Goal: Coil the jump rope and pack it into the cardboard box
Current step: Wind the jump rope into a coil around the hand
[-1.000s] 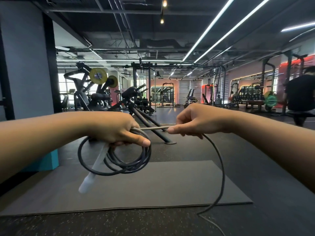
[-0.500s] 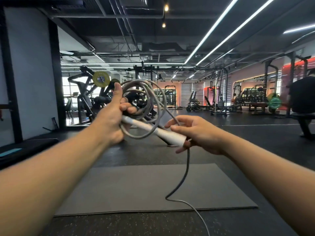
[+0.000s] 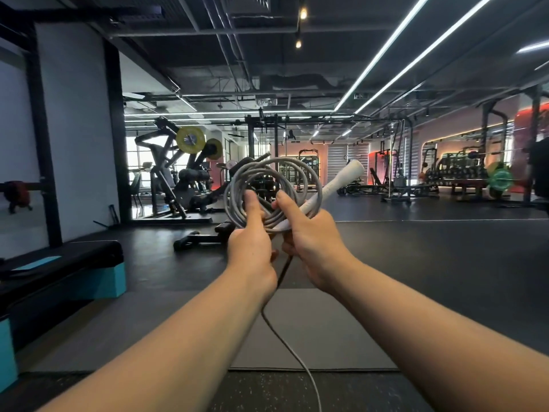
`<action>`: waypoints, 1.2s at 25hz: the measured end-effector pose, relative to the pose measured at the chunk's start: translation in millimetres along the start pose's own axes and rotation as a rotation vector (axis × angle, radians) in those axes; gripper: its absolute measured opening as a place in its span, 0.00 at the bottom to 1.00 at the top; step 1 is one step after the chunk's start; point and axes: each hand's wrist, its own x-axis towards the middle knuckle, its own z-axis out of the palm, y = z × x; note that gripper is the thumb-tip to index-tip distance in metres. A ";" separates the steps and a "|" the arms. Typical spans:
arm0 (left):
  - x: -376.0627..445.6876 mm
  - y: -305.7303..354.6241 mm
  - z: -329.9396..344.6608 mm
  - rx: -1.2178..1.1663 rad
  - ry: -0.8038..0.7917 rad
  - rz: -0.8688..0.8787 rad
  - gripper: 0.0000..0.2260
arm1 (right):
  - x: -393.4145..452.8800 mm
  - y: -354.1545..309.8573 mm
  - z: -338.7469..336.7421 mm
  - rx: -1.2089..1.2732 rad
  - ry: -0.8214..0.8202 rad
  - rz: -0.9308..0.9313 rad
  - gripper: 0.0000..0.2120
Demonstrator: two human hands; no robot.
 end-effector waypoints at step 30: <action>14.2 65.1 -4.6 2.008 -0.862 0.695 0.12 | 15.5 -84.9 -60.5 -1.229 -0.676 -0.059 0.21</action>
